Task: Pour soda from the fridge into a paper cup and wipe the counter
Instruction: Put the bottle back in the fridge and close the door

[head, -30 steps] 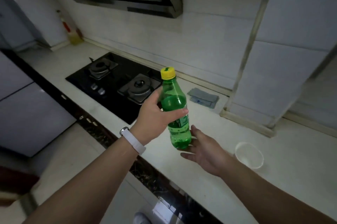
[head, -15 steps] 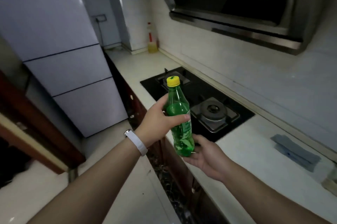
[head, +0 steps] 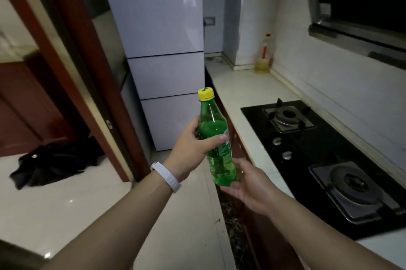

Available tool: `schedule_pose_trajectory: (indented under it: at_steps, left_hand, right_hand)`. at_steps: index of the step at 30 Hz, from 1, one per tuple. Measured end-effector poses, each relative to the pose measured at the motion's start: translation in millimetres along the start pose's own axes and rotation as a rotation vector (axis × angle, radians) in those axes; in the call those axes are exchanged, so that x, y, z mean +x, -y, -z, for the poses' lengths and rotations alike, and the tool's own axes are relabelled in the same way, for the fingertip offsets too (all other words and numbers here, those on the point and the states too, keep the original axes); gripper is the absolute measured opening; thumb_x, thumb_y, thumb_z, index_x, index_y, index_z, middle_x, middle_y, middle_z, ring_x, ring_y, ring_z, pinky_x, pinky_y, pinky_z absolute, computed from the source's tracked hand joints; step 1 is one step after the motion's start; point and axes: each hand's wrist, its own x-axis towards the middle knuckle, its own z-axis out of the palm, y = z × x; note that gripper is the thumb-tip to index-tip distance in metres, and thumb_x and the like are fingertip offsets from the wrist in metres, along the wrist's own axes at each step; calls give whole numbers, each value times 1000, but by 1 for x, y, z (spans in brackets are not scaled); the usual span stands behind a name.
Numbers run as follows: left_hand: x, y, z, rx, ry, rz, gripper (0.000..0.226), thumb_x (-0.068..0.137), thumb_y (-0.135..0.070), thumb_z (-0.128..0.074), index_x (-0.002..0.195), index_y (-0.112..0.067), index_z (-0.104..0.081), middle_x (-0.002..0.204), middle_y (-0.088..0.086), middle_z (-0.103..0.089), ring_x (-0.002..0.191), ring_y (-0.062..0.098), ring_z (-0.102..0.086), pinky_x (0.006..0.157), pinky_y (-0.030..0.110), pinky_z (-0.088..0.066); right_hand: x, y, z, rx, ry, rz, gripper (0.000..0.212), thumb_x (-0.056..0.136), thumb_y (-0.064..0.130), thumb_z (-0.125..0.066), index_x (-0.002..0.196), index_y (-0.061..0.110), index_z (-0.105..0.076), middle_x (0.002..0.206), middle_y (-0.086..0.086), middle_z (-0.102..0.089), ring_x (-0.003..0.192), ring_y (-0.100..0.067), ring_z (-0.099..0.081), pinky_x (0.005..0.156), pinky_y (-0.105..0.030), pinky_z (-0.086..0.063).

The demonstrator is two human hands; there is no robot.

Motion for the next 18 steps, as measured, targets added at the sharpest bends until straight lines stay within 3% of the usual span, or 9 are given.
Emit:
schedule_pose_trajectory:
  at_steps: [5, 8, 12, 18]
  left_hand:
    - [23, 9, 42, 4, -88, 10, 40, 80, -5, -78, 115, -17, -64, 93, -9, -74, 90, 6, -70, 74, 18, -53]
    - [51, 19, 66, 9, -135, 24, 42, 79, -7, -80, 117, -15, -64, 99, -4, -75, 94, 10, -70, 78, 21, -54]
    - [104, 36, 94, 8, -183, 41, 41, 79, -7, -79, 116, -14, -65, 106, 6, -74, 100, 20, -69, 85, 30, -56]
    - [208, 48, 123, 34, -216, 56, 44, 81, -2, -76, 122, -7, -61, 107, 8, -73, 98, 17, -70, 78, 23, -55]
  right_hand:
    - [56, 3, -33, -41, 71, -81, 33, 98, 26, -48, 120, 6, -63, 118, -23, -67, 103, -35, -68, 90, -42, -55]
    - [96, 8, -50, -52, 102, -121, 34, 96, 27, -51, 119, 4, -63, 117, -24, -67, 93, -31, -69, 83, -39, -57]
    - [159, 22, -67, -57, 122, -161, 31, 96, 27, -52, 115, 6, -65, 110, -21, -68, 88, -30, -69, 82, -39, -57]
    - [259, 69, -88, -89, 146, -163, 29, 97, 30, -54, 114, 10, -67, 111, -18, -69, 91, -29, -66, 85, -41, -55]
